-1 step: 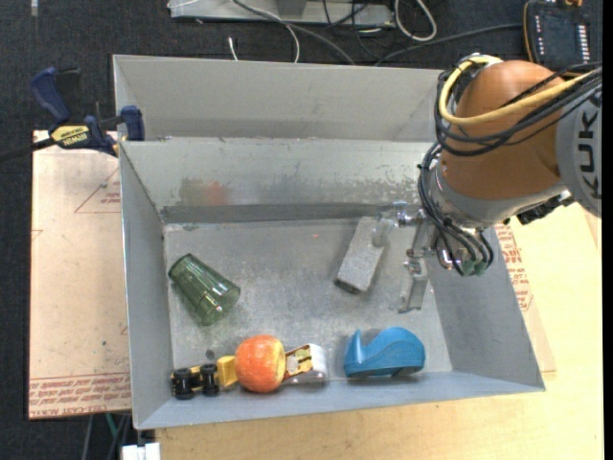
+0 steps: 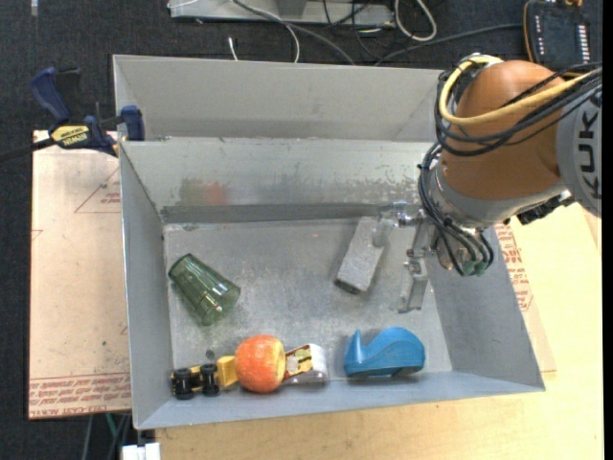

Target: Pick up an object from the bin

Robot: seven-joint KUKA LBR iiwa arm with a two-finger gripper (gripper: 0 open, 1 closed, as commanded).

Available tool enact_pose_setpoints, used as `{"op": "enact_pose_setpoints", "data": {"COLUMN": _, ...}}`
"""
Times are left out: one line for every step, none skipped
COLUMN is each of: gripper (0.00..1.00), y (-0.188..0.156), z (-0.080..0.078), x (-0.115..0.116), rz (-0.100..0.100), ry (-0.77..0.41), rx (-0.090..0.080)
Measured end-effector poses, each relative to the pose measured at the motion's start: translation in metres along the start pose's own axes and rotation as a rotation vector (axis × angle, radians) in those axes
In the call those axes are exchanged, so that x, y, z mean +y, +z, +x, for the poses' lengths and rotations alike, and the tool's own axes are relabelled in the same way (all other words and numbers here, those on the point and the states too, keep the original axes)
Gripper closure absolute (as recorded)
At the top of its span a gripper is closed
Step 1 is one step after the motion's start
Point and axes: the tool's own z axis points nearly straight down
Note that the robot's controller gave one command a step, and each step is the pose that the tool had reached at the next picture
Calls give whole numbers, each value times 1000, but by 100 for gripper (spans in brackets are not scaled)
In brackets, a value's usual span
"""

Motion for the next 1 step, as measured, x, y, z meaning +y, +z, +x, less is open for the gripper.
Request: {"op": "enact_pose_setpoints", "data": {"gripper": 0, "y": -107, "z": 38, "x": 4, "rz": 0, "ry": 82, "rx": 2}}
